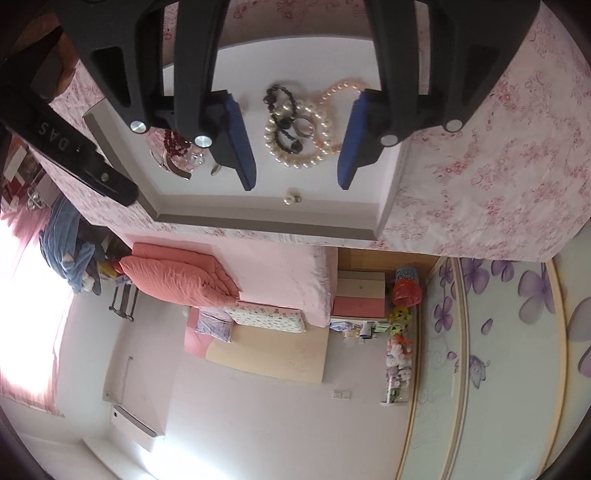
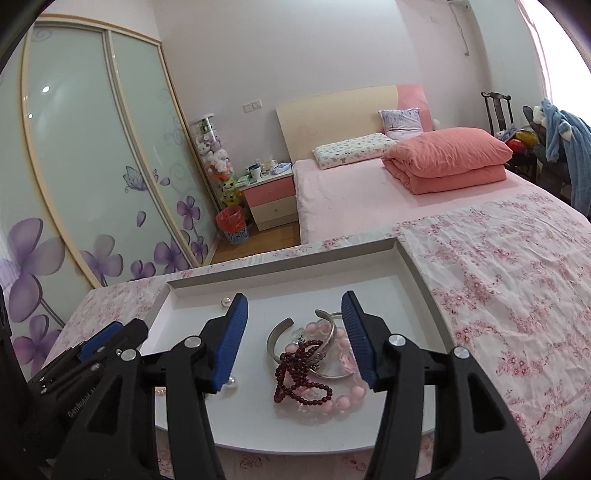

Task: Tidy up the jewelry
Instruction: 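Lower the earring with the left tool while the right tool lowers the red necklace into the tray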

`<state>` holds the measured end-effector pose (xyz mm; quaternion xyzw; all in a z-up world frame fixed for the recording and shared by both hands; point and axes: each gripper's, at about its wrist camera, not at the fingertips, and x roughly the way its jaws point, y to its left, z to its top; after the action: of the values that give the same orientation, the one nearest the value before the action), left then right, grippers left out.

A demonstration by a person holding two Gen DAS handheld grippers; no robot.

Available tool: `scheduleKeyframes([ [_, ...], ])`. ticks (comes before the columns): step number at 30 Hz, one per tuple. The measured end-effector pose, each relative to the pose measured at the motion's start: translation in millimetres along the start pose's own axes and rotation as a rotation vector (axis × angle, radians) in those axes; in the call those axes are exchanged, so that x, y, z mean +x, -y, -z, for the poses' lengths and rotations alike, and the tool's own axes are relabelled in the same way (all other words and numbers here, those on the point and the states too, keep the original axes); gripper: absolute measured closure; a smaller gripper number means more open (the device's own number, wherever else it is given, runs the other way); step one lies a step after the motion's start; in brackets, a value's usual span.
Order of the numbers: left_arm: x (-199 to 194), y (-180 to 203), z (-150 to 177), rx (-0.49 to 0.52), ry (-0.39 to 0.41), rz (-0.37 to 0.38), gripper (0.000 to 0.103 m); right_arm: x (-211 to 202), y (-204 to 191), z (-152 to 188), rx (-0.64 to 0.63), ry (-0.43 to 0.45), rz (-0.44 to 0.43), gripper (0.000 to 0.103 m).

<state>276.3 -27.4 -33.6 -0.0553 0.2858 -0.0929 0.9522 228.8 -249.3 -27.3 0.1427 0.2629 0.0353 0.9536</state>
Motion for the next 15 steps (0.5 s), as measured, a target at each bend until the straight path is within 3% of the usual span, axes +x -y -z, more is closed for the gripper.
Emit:
scheduleKeyframes([
  [9, -22, -4, -4, -0.012, 0.018, -0.039, 0.051, -19, -1, -2, 0.012, 0.014, 0.007, 0.049],
  [15, -49, -3, -3, 0.003, 0.051, -0.064, 0.041, -42, -10, 2, -0.028, 0.050, 0.031, 0.033],
])
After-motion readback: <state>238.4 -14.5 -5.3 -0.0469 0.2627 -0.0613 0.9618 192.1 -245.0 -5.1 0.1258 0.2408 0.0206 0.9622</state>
